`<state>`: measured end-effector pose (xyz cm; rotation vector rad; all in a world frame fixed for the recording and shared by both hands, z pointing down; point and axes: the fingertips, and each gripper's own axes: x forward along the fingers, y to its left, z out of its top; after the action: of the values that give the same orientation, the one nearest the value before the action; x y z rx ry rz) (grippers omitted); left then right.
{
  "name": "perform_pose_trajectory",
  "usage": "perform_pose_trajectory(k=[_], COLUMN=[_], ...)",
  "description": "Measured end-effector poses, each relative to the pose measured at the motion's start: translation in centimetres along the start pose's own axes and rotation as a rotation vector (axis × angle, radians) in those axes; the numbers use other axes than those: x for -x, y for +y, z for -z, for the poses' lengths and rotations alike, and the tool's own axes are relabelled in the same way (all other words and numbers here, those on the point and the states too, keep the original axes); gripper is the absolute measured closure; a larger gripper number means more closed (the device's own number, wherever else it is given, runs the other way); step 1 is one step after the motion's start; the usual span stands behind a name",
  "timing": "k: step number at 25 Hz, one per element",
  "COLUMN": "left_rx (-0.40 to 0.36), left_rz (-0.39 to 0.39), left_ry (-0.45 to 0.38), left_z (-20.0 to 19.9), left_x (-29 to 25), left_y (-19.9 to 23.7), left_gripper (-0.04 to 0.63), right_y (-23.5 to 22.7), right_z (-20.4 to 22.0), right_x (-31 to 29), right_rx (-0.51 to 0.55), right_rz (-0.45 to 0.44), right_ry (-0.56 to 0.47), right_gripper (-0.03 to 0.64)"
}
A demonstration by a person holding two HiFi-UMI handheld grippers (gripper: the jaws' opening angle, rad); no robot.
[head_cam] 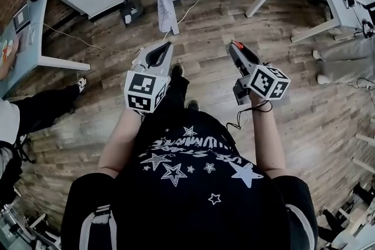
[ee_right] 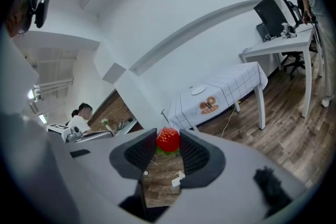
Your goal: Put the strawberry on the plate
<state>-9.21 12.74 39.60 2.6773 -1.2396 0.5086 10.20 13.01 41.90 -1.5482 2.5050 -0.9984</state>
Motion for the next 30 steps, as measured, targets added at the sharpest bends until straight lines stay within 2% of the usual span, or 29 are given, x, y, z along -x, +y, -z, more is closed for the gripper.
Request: perform_pose_trajectory(k=[6,14,20,26,30], left_rx=[0.028,0.034,0.059,0.062,0.062], left_rz=[-0.009,0.047,0.079,0.116,0.112], left_ry=[-0.032,-0.061,-0.039,-0.061,-0.052], left_z=[-0.4,-3.4,-6.4,-6.9,-7.0], left_x=[-1.8,-8.3,-14.7,-20.9,-21.8], left_y=[2.0,4.5,10.0,14.9,13.6], left_gripper=[0.586,0.586,0.586,0.586,0.586], right_y=[0.6,-0.9,-2.8,-5.8,-7.1], right_z=[-0.4,-4.1,-9.1,-12.1,-12.9], right_x=[-1.6,-5.2,-11.6,-18.0,-17.6], right_rx=[0.048,0.119,0.129,0.141,0.137], right_rz=[-0.006,0.026,0.063,0.11,0.106], right_ry=[0.029,0.039,0.059,0.042,0.045], right_gripper=[0.471,0.471,0.471,0.471,0.471])
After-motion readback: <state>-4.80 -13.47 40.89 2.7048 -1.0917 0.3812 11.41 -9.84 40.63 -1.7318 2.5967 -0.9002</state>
